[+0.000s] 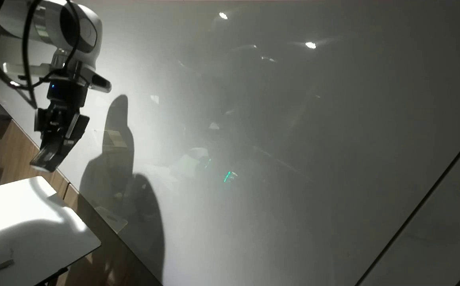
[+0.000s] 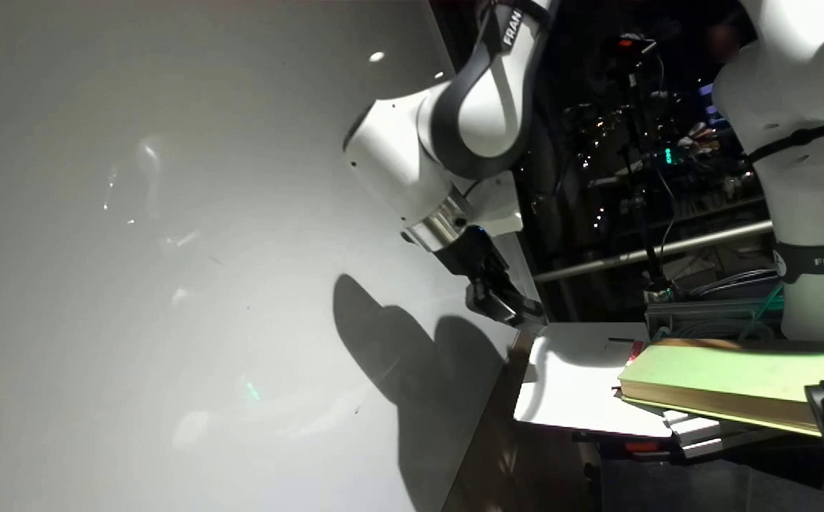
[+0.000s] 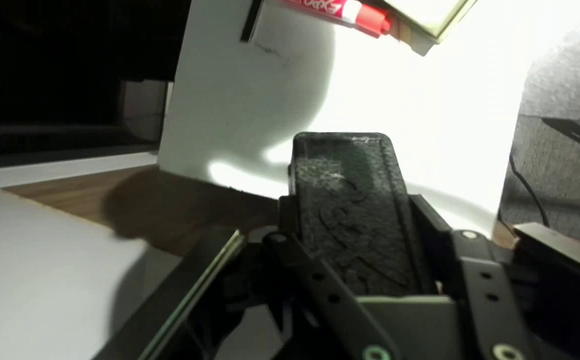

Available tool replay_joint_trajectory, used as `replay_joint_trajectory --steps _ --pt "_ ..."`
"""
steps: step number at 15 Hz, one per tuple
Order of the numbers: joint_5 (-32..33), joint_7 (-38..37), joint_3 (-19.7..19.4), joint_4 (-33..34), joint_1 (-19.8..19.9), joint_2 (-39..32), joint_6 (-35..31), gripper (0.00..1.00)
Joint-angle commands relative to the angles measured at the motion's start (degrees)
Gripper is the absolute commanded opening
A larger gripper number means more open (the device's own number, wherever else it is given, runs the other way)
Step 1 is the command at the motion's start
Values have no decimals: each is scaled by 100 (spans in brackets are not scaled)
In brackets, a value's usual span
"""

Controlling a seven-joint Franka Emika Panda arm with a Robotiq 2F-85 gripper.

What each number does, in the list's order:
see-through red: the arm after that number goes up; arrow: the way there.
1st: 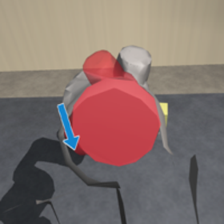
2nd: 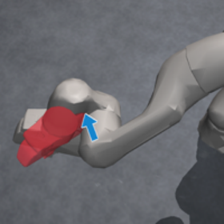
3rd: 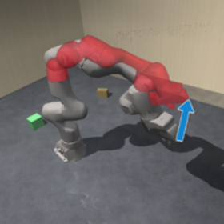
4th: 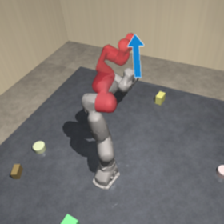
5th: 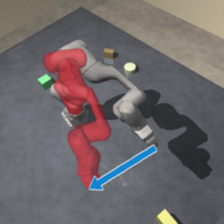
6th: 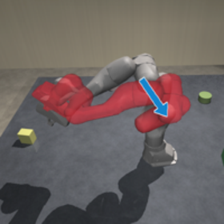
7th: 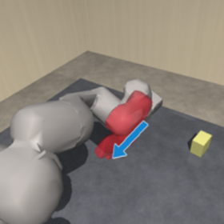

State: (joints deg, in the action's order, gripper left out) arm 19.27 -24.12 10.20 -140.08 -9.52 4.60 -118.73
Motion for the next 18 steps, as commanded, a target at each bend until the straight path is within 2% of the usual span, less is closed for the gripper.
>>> replay_joint_trajectory --steps 1,4,6,9,11,18 --pt "88 233 -299 -1062 333 -94 -1072 30" --pt "98 407 -475 -1448 520 -279 -1702 30" --pt "-89 674 -541 -1538 569 -166 -1831 30" --pt "-486 1094 -498 -1468 503 240 -1672 30" --pt "-631 1227 -474 -1317 480 271 -1625 30" --pt "-567 1038 -448 -635 523 -222 -1120 30"
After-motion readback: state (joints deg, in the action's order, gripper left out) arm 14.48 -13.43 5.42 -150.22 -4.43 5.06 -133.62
